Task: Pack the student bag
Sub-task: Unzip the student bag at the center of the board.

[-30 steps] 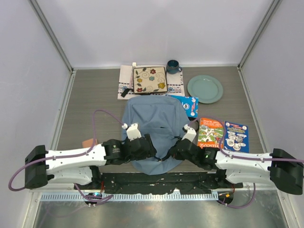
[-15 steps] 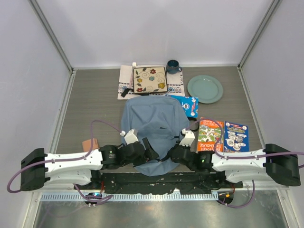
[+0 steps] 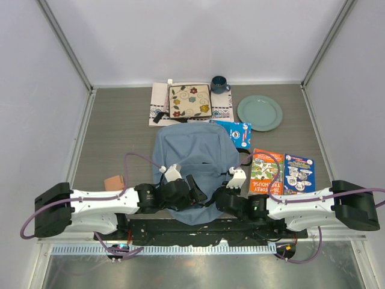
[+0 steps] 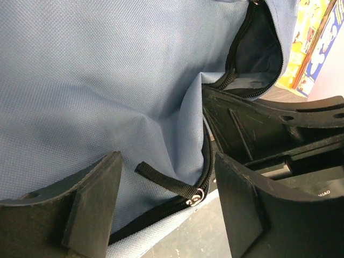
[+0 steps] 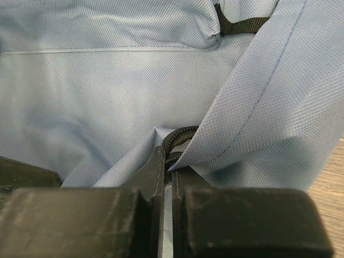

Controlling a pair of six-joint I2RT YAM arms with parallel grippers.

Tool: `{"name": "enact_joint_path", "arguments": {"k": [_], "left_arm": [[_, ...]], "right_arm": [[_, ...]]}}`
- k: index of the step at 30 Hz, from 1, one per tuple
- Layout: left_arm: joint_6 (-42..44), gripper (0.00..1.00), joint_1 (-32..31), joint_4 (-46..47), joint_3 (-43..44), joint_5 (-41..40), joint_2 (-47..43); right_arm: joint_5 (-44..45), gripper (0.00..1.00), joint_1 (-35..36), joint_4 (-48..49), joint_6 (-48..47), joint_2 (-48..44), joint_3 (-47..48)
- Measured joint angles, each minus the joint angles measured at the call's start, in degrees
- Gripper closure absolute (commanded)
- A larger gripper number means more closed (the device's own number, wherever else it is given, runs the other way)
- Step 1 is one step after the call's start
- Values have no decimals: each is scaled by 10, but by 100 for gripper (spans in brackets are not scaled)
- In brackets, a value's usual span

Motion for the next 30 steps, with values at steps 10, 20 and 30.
{"name": "enact_joint_path", "arguments": {"k": [10,20,30], "left_arm": [[12,76,2,34,0,18,35],[15,100,2,41,-5,15,17],[33,100,2,22,-12,-16,-48]], "right_arm": [[9,99,3,-12,2,0,0],[15,99,5,-16,19,-2,0],[22,99,6,-26,40,-9,0]]}}
